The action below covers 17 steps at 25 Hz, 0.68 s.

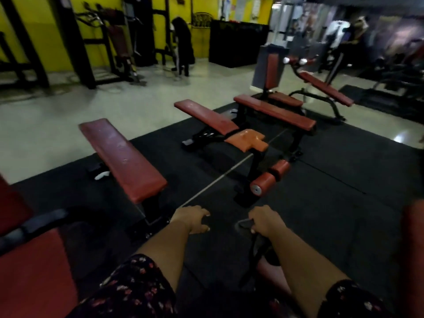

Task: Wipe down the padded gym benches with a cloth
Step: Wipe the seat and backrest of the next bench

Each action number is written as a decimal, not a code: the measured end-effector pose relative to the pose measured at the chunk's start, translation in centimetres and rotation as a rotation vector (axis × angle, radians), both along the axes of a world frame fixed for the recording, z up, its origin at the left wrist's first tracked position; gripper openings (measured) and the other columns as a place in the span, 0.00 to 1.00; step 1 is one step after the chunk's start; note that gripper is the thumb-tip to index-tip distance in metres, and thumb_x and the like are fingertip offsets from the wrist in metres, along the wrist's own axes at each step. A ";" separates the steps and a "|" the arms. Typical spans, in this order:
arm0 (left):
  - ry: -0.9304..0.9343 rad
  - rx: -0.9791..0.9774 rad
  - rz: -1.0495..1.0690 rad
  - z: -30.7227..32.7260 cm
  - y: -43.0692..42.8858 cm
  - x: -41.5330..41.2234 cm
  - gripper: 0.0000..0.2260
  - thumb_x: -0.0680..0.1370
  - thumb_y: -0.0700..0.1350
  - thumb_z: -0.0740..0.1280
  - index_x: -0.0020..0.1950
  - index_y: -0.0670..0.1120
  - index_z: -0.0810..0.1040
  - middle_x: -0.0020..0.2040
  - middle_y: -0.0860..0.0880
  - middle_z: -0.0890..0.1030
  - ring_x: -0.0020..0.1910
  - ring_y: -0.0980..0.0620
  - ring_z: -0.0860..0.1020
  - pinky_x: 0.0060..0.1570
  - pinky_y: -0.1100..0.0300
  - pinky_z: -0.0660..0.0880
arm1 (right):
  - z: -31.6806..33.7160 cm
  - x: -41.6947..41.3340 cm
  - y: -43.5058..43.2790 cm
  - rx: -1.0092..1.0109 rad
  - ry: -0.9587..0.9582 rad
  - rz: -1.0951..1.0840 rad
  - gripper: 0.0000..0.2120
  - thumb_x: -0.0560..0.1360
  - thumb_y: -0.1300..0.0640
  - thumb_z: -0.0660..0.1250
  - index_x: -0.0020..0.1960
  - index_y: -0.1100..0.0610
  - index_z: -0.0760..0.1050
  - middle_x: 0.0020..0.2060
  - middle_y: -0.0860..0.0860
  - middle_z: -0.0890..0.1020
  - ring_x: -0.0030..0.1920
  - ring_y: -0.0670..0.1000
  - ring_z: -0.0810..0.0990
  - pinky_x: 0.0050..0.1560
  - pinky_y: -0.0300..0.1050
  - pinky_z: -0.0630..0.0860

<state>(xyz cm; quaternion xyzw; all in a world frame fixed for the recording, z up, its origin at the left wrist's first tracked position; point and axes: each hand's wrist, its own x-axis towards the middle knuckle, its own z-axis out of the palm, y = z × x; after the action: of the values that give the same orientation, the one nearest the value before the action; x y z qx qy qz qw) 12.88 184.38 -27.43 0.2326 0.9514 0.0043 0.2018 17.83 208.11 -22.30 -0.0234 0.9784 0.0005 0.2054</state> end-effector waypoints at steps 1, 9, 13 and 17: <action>0.007 -0.006 0.021 0.0 -0.3 -0.7 0.27 0.78 0.61 0.63 0.75 0.57 0.64 0.71 0.51 0.70 0.67 0.47 0.72 0.57 0.51 0.72 | 0.0 -1.7 0.0 0.005 0.034 0.025 0.12 0.75 0.59 0.68 0.58 0.59 0.75 0.58 0.56 0.75 0.61 0.59 0.73 0.58 0.50 0.74; -0.019 -0.076 0.240 -1.5 -7.9 -5.5 0.26 0.78 0.60 0.64 0.74 0.56 0.66 0.69 0.51 0.71 0.65 0.47 0.73 0.57 0.50 0.73 | -4.2 -13.2 -9.5 -0.020 0.021 0.358 0.18 0.77 0.56 0.66 0.66 0.55 0.72 0.64 0.52 0.73 0.65 0.57 0.68 0.63 0.54 0.71; -0.048 -0.068 0.364 -3.7 -12.4 -9.4 0.27 0.77 0.60 0.65 0.75 0.57 0.66 0.69 0.51 0.71 0.66 0.47 0.73 0.59 0.50 0.73 | -5.6 -19.8 -14.0 0.007 0.013 0.440 0.18 0.77 0.56 0.66 0.66 0.55 0.73 0.63 0.52 0.73 0.66 0.56 0.68 0.63 0.52 0.71; -0.074 -0.010 0.455 -5.4 -17.1 -15.7 0.27 0.77 0.60 0.65 0.75 0.57 0.65 0.69 0.52 0.72 0.66 0.50 0.72 0.59 0.53 0.72 | -6.8 -28.1 -17.8 0.018 0.002 0.452 0.16 0.78 0.55 0.66 0.65 0.55 0.73 0.62 0.52 0.74 0.65 0.56 0.68 0.61 0.53 0.73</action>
<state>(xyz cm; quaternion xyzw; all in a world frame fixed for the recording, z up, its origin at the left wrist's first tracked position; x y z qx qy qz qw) -2.81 167.32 -32.85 0.0110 0.9713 0.0534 0.2317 -10.29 190.31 -29.10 -0.2401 0.9485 0.0550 0.1991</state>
